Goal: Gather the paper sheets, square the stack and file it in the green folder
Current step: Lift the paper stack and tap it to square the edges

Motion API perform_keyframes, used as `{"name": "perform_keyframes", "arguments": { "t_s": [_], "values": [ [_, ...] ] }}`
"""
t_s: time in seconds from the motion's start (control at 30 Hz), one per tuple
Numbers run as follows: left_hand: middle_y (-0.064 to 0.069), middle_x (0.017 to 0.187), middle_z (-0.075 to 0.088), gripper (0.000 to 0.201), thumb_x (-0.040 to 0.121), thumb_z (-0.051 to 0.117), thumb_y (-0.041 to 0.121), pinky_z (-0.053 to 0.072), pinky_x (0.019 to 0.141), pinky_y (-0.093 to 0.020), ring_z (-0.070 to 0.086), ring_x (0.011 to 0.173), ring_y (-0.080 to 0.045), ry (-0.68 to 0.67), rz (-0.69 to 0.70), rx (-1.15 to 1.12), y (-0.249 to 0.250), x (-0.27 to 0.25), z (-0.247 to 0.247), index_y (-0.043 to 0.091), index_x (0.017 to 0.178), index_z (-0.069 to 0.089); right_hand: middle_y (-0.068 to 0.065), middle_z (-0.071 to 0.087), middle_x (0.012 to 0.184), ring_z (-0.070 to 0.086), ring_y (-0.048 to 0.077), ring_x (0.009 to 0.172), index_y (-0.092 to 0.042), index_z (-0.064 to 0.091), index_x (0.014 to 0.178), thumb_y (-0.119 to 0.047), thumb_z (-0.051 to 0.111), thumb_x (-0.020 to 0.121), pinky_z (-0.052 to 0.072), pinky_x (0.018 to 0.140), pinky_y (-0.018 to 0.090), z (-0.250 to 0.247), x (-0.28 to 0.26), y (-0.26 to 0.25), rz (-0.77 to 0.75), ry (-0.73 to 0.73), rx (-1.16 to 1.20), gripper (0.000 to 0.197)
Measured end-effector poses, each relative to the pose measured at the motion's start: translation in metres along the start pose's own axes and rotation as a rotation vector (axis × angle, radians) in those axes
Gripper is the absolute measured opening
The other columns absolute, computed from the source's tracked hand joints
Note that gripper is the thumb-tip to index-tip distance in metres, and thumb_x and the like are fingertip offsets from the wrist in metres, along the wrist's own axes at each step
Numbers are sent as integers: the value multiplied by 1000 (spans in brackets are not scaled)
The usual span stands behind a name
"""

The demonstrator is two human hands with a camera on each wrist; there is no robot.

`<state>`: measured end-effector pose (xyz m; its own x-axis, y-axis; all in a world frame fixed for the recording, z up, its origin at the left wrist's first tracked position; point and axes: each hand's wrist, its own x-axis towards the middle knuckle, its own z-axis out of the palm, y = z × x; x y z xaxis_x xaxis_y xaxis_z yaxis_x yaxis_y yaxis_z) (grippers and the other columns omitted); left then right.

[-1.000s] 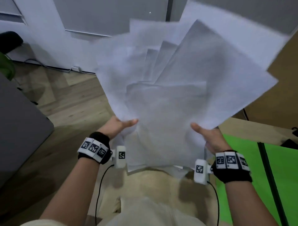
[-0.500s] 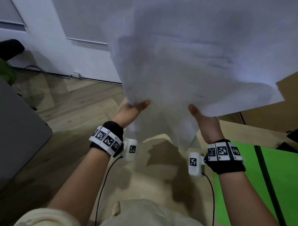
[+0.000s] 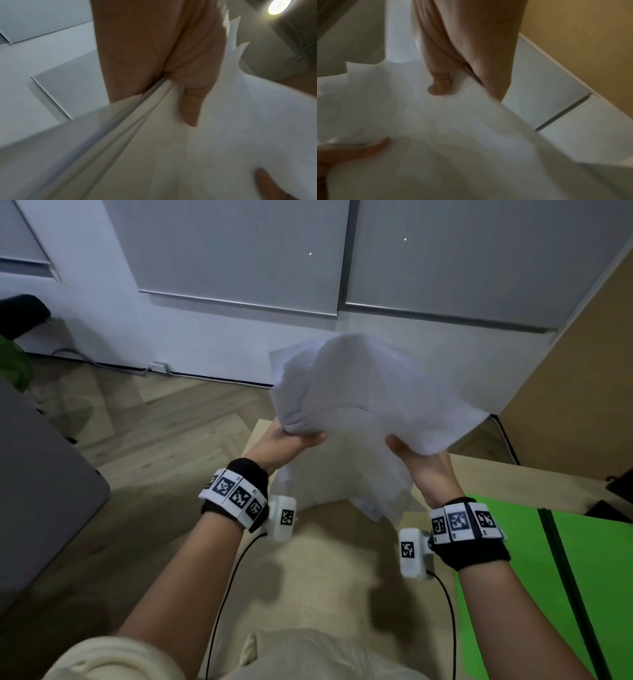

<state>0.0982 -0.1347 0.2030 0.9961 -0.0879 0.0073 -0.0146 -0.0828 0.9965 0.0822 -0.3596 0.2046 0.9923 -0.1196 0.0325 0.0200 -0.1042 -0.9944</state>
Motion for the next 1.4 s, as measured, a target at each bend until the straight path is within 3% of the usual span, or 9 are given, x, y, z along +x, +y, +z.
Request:
{"name": "perform_keyframes", "arguments": {
  "t_s": [0.2,0.3,0.47,0.73,0.83,0.93,1.03,1.2,1.4],
  "values": [
    [15,89,77,29,76,78,6,52,84,-22,71,88,1,76,28,-74,-3,-5,-5,27,96,73,2,71,108,68,7,96,-11,65,111,-9,73,78,53,87,30,-9,-4,-2,-74,35,25,34],
    [14,90,78,22,73,78,38,54,79,-22,72,88,-2,102,45,-144,2,-14,0,28,93,75,-4,72,106,68,14,100,-27,66,103,-16,78,73,53,92,39,-10,-8,8,-22,39,32,34],
    [-11,105,77,78,78,37,79,53,96,-45,72,101,-28,300,-23,-402,24,-11,11,17,104,76,-10,72,89,68,14,89,-30,64,88,-8,74,77,52,93,40,-8,-5,12,27,-17,102,26],
    [1,101,78,76,60,52,85,54,94,-38,72,100,-16,269,95,-267,29,-11,22,23,97,77,-15,66,89,65,-13,76,-27,64,83,-14,66,86,50,74,9,-9,-9,25,-106,253,141,14],
    [19,82,75,61,61,61,76,51,75,-14,67,80,7,77,155,-105,6,-18,16,24,93,69,-6,60,91,65,9,91,-20,61,88,-27,62,88,46,85,20,-11,-11,32,-44,373,132,6],
    [0,85,73,31,73,82,30,57,75,-37,65,74,-5,67,127,102,-12,-19,15,8,93,71,-1,66,105,69,3,79,-4,68,88,-25,59,90,45,66,9,-5,-11,21,-100,377,147,22],
    [-12,86,67,23,85,71,13,54,77,-53,62,77,-17,186,160,87,-16,-14,11,-8,93,68,-21,62,83,62,-18,69,-28,62,72,-27,59,90,48,70,5,-2,-11,0,-198,346,174,18],
    [-6,87,66,13,85,70,7,49,72,-27,60,79,-12,136,91,200,-23,-6,9,-1,96,70,-9,75,90,71,7,90,-20,70,90,-20,78,74,54,82,28,-1,-9,22,-141,204,163,17],
    [-13,109,67,66,67,76,-4,42,76,-26,62,102,-29,103,-155,724,-60,0,-22,10,128,56,-10,70,87,67,-8,71,-21,69,80,-8,73,78,54,83,25,0,-1,44,-74,206,88,14]
  ]
}}
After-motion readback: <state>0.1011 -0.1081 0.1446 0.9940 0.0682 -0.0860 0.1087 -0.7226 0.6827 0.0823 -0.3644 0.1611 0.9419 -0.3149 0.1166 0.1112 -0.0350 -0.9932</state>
